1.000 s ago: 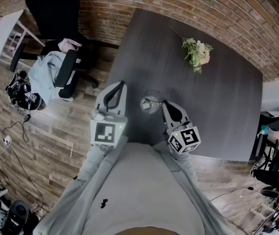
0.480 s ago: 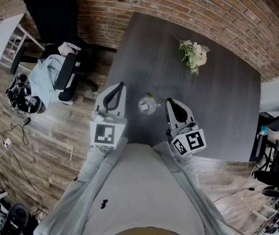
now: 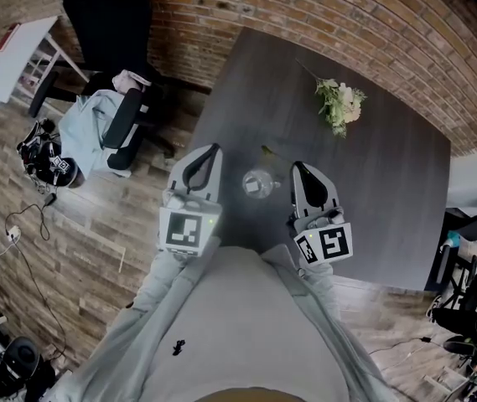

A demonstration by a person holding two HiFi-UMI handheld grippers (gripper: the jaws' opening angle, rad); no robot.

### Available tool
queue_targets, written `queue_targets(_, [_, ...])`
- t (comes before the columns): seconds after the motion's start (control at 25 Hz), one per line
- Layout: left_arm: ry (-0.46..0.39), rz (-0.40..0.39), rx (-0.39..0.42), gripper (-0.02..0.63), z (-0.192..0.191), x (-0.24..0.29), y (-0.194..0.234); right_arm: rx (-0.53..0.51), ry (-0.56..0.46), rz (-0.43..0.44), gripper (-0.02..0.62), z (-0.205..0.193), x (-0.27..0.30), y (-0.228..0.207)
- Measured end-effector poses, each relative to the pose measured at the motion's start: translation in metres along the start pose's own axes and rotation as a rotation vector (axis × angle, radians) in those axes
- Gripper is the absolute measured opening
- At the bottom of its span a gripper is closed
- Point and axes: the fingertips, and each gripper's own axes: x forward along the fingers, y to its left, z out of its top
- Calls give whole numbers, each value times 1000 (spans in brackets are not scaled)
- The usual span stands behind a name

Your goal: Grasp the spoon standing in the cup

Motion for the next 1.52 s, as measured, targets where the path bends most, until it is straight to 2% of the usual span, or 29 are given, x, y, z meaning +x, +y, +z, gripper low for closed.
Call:
queue_targets(0.12, [-3, -1, 22, 18, 0, -2, 0, -38, -20, -17, 18, 7, -2, -1])
queue_targets(0.32, [4, 14, 1, 18, 0, -6, 2, -75, -59, -48, 18, 21, -8, -3])
queue_targets(0.52, [-16, 4, 57, 18, 0, -5, 4, -89, -75, -61, 18, 28, -14, -8])
queue_targets(0.68, [-12, 15, 21, 17, 4, -5, 3, -94, -75, -68, 18, 30, -17, -11])
queue_targets(1.52, [-19, -21, 60, 17, 3, 9, 4, -71, -61, -100, 18, 24, -15, -20])
